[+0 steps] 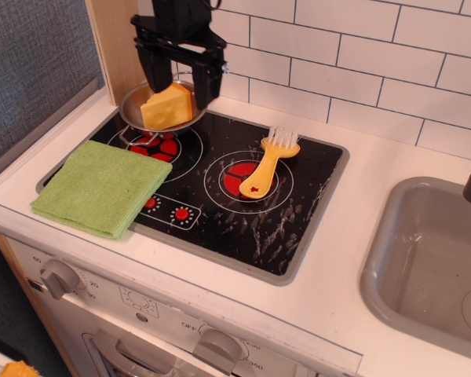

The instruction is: Move the brush onto the towel

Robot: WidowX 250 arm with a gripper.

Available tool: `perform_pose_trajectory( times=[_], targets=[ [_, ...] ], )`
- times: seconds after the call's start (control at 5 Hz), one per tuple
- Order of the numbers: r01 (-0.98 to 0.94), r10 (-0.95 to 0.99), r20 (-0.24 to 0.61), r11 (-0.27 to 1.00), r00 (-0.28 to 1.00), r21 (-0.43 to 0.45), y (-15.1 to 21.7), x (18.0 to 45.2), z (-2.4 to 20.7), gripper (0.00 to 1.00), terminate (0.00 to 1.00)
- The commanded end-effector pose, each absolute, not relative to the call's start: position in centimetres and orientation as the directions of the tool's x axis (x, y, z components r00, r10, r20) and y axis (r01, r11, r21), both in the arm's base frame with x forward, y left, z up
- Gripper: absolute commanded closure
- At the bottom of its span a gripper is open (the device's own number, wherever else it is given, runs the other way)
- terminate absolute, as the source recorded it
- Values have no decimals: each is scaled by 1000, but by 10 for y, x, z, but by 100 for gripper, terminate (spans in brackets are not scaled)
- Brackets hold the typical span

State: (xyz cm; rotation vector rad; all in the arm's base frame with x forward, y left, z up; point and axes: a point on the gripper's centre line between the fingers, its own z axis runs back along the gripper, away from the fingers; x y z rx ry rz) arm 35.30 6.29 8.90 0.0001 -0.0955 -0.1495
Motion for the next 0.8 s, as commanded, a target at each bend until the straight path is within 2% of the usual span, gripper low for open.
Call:
perform_pose_trajectory(
  times=[0.0,0.2,0.4,0.6],
  targets=[
    [212,-207,89,976,974,-42,16,371,81,0,0],
    [127,-121,87,990,989,-64,-11,385,65,0,0],
    [122,-118,86,992,989,-41,-33,392,48,0,0],
    [158,-159,-1,981,987,110,-43,390,27,0,0]
  ],
)
